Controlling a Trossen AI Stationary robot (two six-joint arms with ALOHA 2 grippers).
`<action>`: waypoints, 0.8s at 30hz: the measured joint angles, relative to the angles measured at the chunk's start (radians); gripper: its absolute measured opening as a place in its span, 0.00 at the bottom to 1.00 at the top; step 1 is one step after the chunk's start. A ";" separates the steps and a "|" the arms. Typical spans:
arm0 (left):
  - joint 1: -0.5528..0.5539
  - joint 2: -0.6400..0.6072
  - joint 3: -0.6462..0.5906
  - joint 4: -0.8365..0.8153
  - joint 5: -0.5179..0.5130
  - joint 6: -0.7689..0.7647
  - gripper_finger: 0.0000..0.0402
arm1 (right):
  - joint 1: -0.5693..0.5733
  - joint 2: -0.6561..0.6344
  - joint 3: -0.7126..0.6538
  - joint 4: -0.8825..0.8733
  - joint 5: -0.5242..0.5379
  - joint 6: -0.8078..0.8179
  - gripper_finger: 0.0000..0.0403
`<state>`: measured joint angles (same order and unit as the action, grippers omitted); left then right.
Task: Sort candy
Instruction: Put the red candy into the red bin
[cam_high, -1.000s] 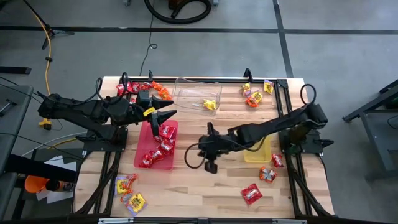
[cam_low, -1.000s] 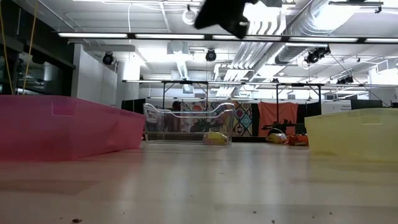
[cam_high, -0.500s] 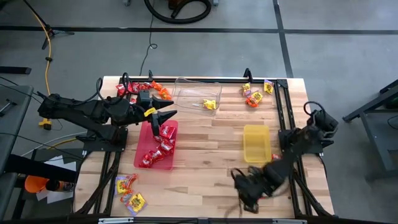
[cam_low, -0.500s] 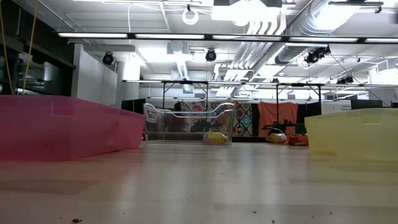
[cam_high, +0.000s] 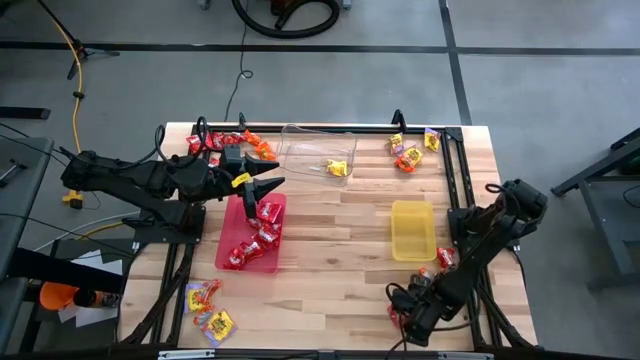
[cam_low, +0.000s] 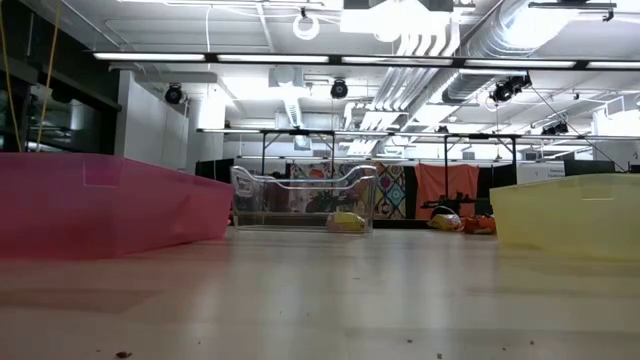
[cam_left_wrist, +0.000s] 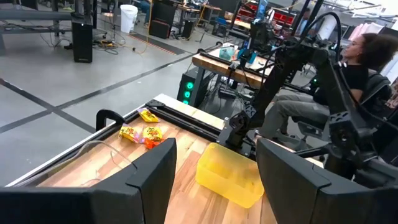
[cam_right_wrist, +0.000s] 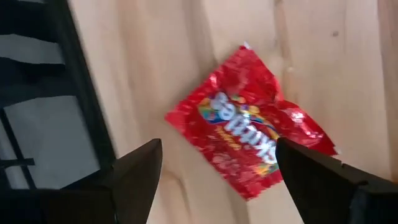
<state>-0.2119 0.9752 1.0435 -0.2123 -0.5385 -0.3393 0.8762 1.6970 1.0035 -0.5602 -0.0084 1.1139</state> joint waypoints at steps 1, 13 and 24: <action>0.000 0.000 0.000 0.000 0.000 0.000 0.52 | 0.000 0.000 -0.015 0.014 0.000 -0.013 0.77; 0.000 0.000 0.000 -0.001 0.000 0.000 0.52 | 0.000 0.070 -0.053 0.064 0.086 -0.122 0.77; 0.000 0.000 0.000 -0.001 -0.010 0.001 0.52 | -0.047 0.097 -0.021 -0.020 0.061 -0.150 0.29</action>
<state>-0.2119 0.9752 1.0435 -0.2134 -0.5480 -0.3387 0.8291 1.7943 0.9824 -0.5807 0.0525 0.9641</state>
